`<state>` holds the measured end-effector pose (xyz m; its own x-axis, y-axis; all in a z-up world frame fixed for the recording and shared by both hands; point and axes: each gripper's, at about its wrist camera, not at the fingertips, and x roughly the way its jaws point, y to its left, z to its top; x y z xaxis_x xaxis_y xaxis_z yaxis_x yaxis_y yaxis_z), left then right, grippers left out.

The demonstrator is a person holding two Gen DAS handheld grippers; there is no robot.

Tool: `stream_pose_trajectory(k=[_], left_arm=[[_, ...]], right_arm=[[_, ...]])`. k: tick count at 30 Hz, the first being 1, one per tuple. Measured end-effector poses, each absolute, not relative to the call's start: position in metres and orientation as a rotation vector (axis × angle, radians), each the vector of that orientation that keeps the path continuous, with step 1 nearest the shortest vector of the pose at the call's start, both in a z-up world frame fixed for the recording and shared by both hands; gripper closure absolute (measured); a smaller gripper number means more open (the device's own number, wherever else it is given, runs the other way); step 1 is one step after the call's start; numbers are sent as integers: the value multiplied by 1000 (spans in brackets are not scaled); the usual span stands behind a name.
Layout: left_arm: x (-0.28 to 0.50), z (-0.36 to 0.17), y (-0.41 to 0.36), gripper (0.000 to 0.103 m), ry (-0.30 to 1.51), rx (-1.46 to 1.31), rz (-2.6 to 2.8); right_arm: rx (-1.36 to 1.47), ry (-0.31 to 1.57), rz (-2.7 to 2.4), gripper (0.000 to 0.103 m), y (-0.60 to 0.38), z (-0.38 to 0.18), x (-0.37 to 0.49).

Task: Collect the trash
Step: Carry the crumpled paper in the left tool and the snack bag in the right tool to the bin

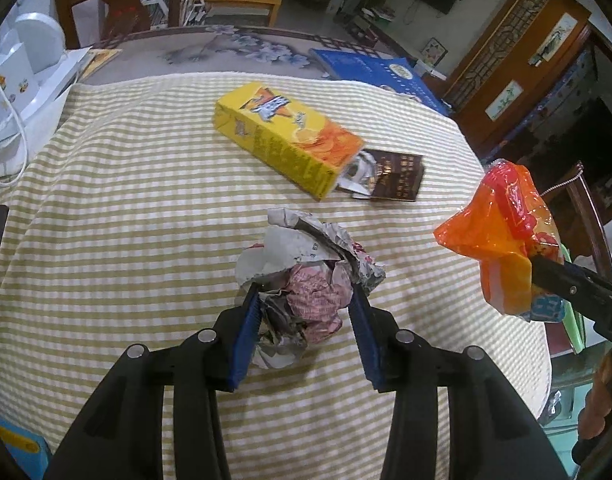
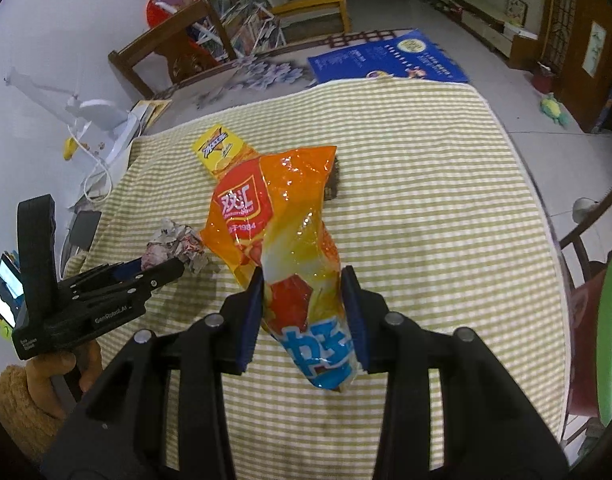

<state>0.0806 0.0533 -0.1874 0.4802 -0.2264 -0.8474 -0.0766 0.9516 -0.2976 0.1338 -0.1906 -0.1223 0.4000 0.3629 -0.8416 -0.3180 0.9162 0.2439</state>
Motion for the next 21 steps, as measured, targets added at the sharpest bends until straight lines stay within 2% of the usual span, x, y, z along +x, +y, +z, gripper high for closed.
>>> stream_pose_trajectory(k=[21], left_arm=[[63, -154, -7, 62, 1031, -267, -246]], right_arm=[[113, 1012, 322, 66, -237, -105, 94]])
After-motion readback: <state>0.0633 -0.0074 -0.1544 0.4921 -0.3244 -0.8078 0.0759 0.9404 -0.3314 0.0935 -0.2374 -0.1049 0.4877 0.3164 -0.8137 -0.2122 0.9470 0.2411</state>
